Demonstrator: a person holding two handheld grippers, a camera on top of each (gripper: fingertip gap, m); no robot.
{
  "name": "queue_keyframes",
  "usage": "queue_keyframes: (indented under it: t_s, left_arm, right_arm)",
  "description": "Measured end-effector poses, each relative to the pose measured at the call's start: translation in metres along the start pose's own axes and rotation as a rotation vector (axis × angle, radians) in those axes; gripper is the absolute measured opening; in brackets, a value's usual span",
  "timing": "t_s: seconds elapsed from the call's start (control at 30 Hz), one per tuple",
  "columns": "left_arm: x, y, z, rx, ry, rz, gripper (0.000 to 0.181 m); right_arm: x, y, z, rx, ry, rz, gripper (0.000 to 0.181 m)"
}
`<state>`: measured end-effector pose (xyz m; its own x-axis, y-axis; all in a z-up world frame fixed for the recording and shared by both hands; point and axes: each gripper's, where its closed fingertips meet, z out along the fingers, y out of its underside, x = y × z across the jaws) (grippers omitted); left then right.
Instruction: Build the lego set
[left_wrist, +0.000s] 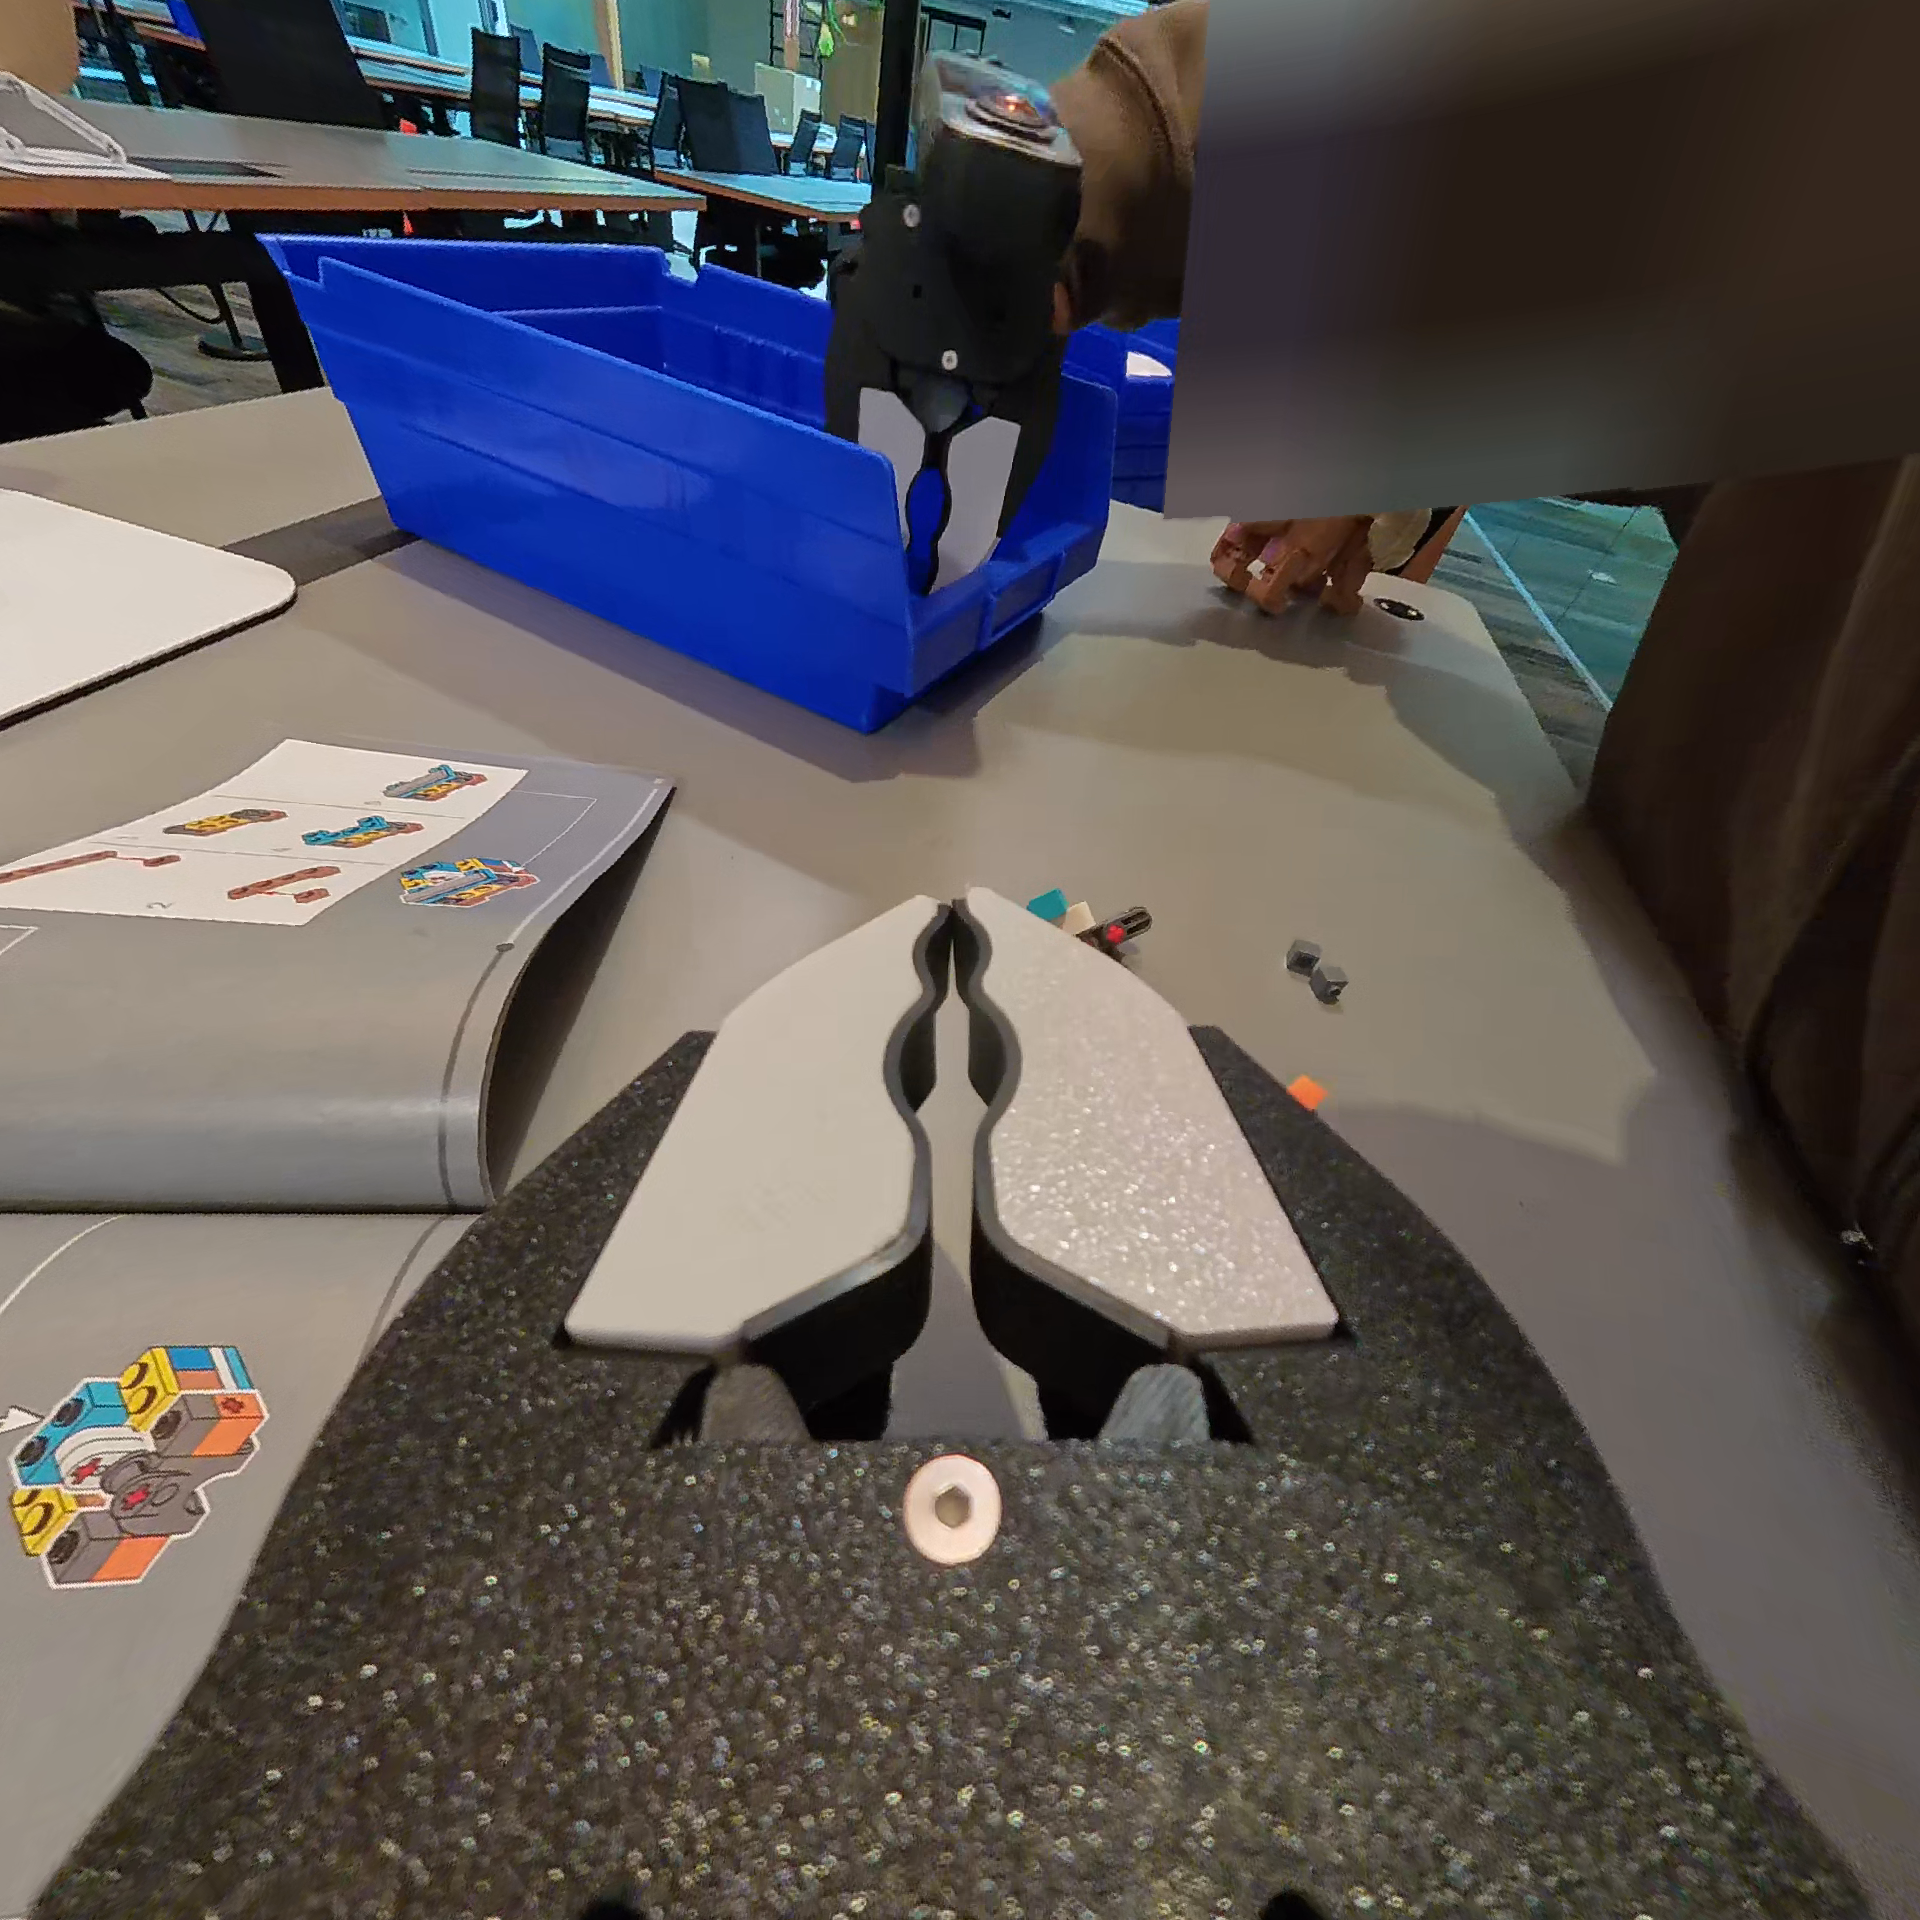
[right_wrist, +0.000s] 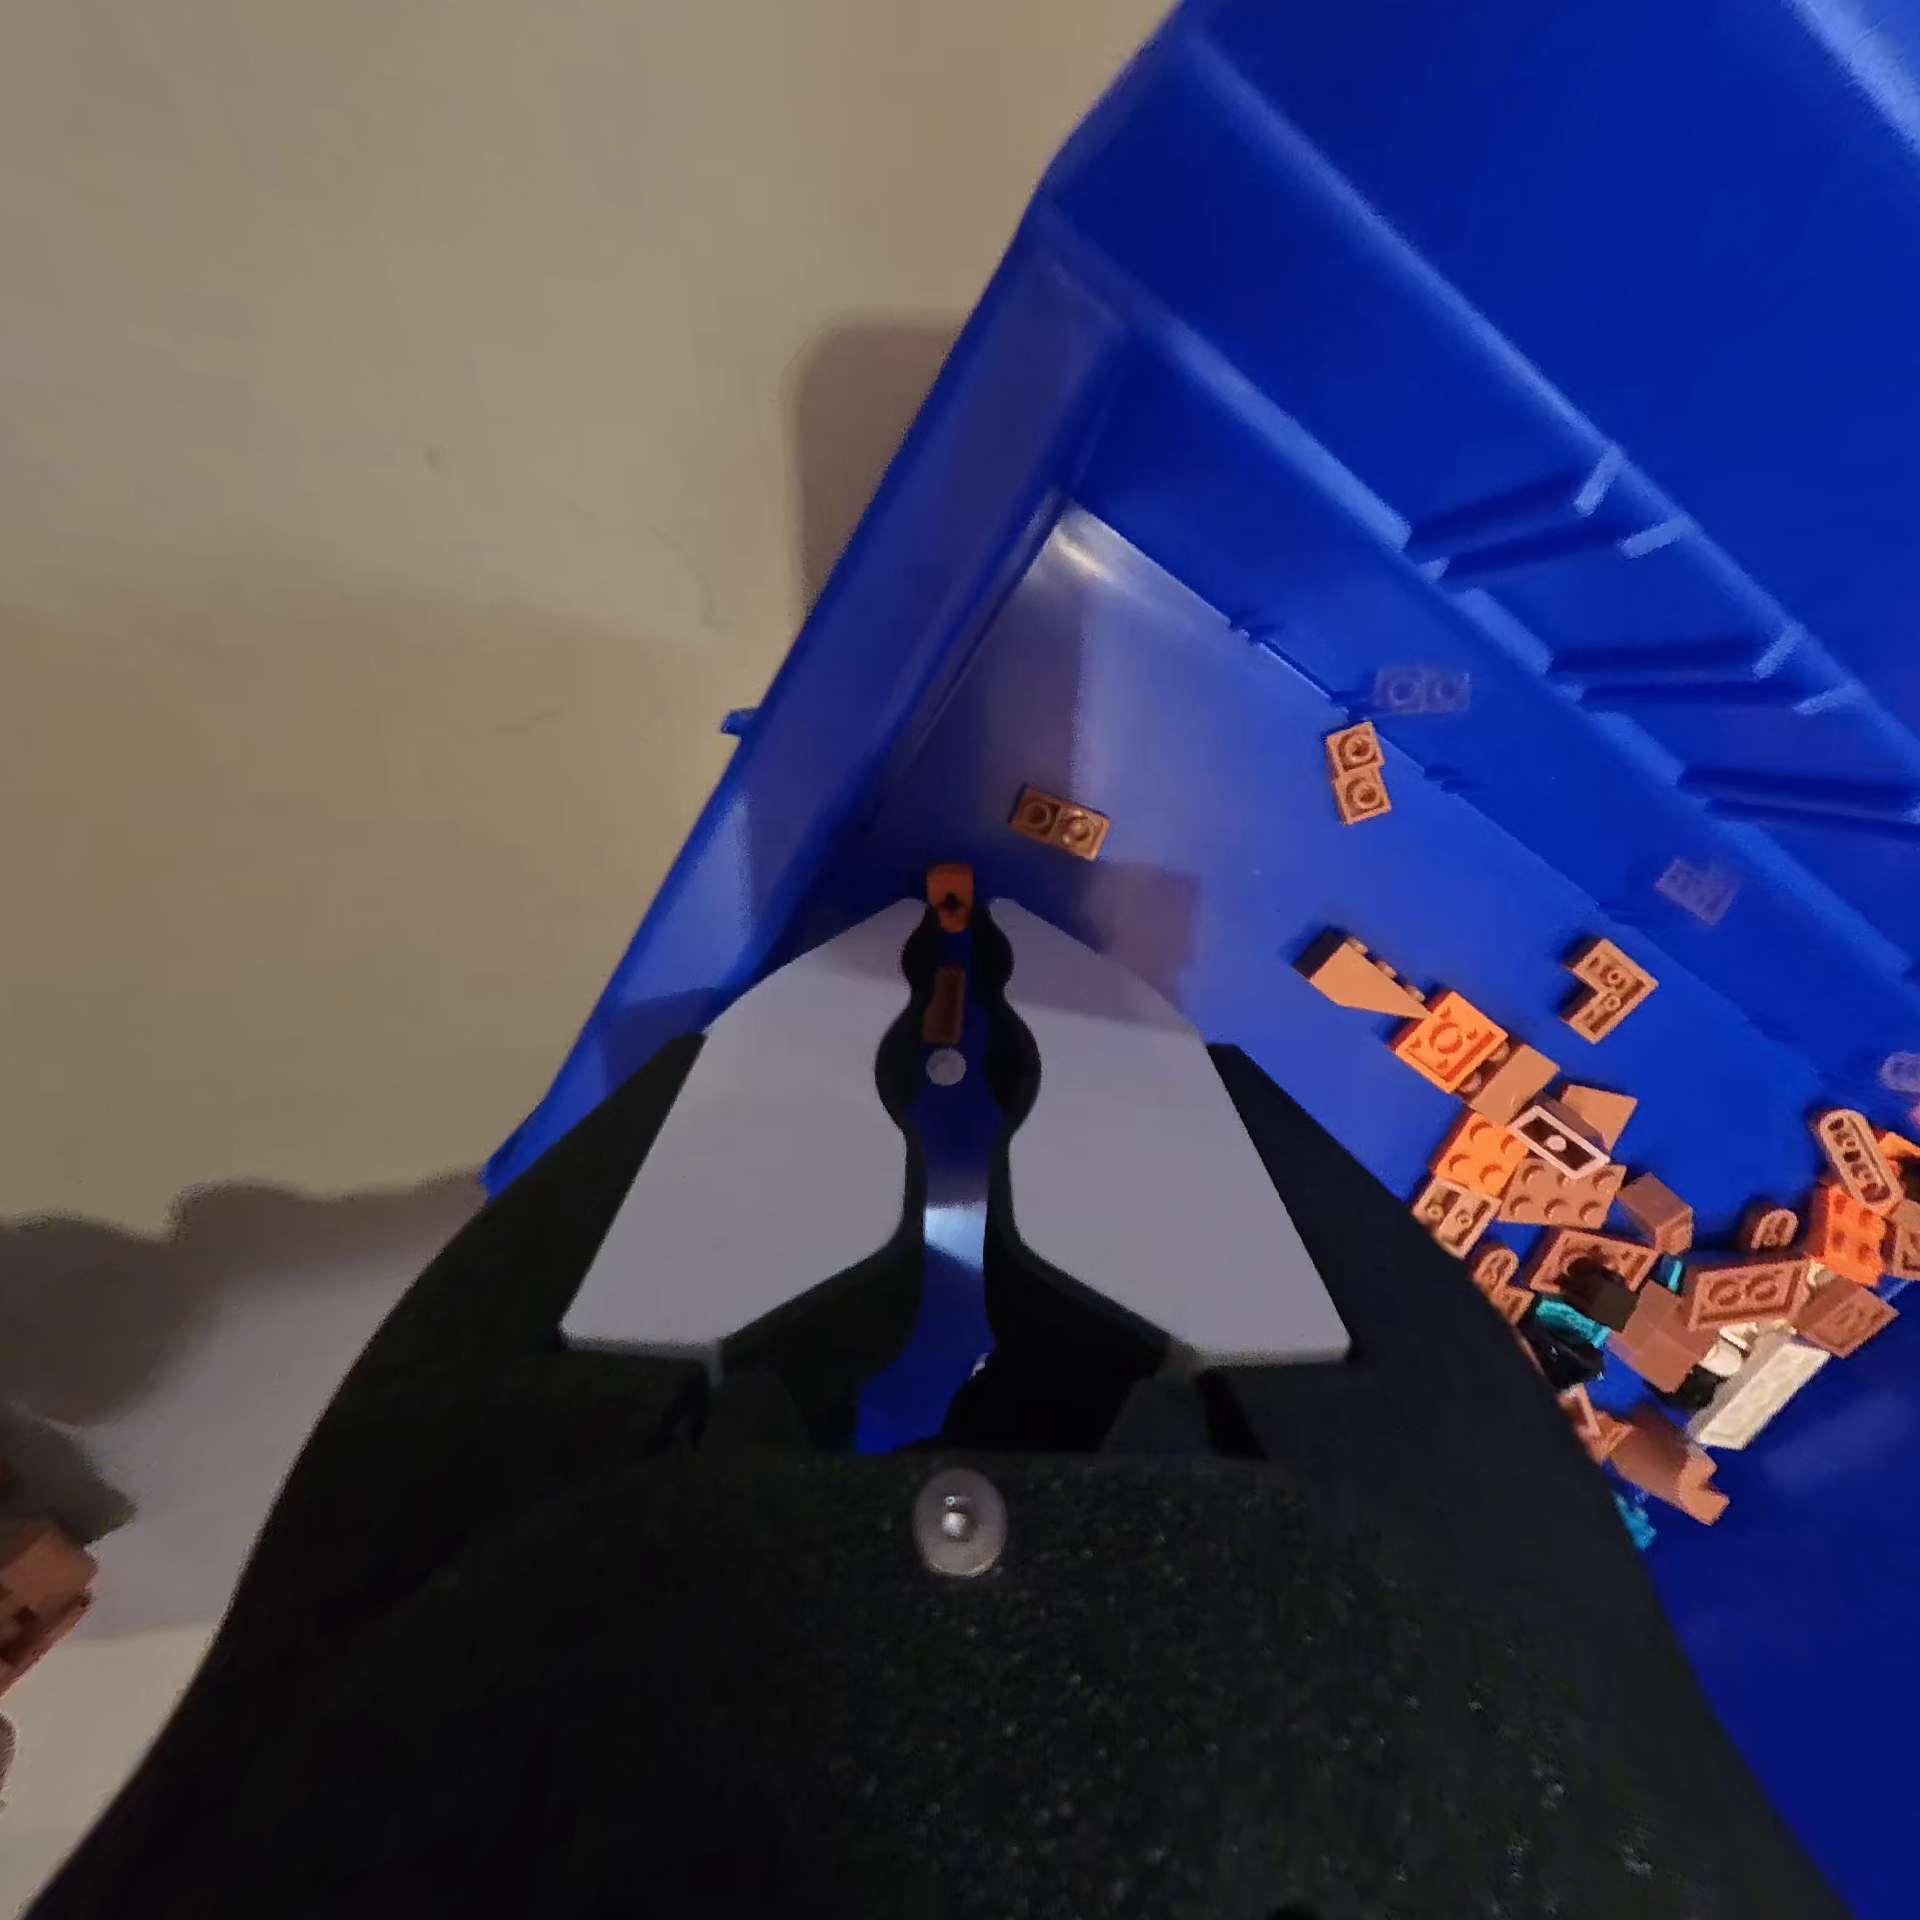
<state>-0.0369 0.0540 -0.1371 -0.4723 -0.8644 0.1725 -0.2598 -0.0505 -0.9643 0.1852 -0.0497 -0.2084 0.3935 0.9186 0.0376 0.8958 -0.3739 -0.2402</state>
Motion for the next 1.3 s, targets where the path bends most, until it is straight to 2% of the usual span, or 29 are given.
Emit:
queue_keyframes:
  t_s: [0.07, 0.17, 0.27, 0.33, 0.43, 0.57, 0.7, 0.87, 1.0, 1.3]
  left_arm:
    - [-0.001, 0.0, 0.0, 0.004, -0.004, -0.004, 0.0]
    - [-0.001, 0.0, -0.001, 0.002, -0.005, -0.005, 0.0]
    - [0.001, 0.007, 0.001, -0.047, -0.001, -0.006, 0.0]
    - [0.005, 0.012, 0.003, -0.085, 0.01, -0.007, 0.0]
    - [0.008, 0.018, 0.006, -0.133, 0.013, -0.006, 0.0]
    - [0.013, 0.024, 0.009, -0.172, 0.01, 0.024, 0.0]
    - [0.01, 0.026, 0.006, -0.188, -0.024, 0.023, 0.0]
    - [-0.005, 0.031, -0.023, -0.191, -0.122, -0.01, 0.0]
    - [0.002, 0.041, -0.042, -0.218, -0.098, -0.044, 0.002]
    - [0.008, 0.053, -0.031, -0.319, -0.082, 0.025, 0.008]
  right_arm:
    - [0.003, 0.001, -0.006, -0.025, 0.057, 0.005, 0.006]
    - [0.008, -0.011, -0.036, -0.019, 0.177, 0.03, 0.006]
    - [0.0, -0.051, -0.073, 0.091, 0.271, 0.061, 0.006]
    - [-0.018, -0.089, -0.082, 0.193, 0.276, 0.059, 0.0]
    - [-0.043, -0.139, -0.065, 0.256, 0.284, 0.002, 0.0]
    - [-0.061, -0.177, -0.026, 0.299, 0.275, -0.014, 0.0]
    - [-0.059, -0.181, -0.008, 0.299, 0.327, 0.057, 0.0]
    - [-0.06, -0.177, -0.015, 0.294, 0.371, 0.129, 0.0]
    - [-0.067, -0.175, -0.02, 0.326, 0.369, 0.171, 0.002]
    - [-0.085, -0.175, -0.004, 0.456, 0.342, 0.266, 0.006]
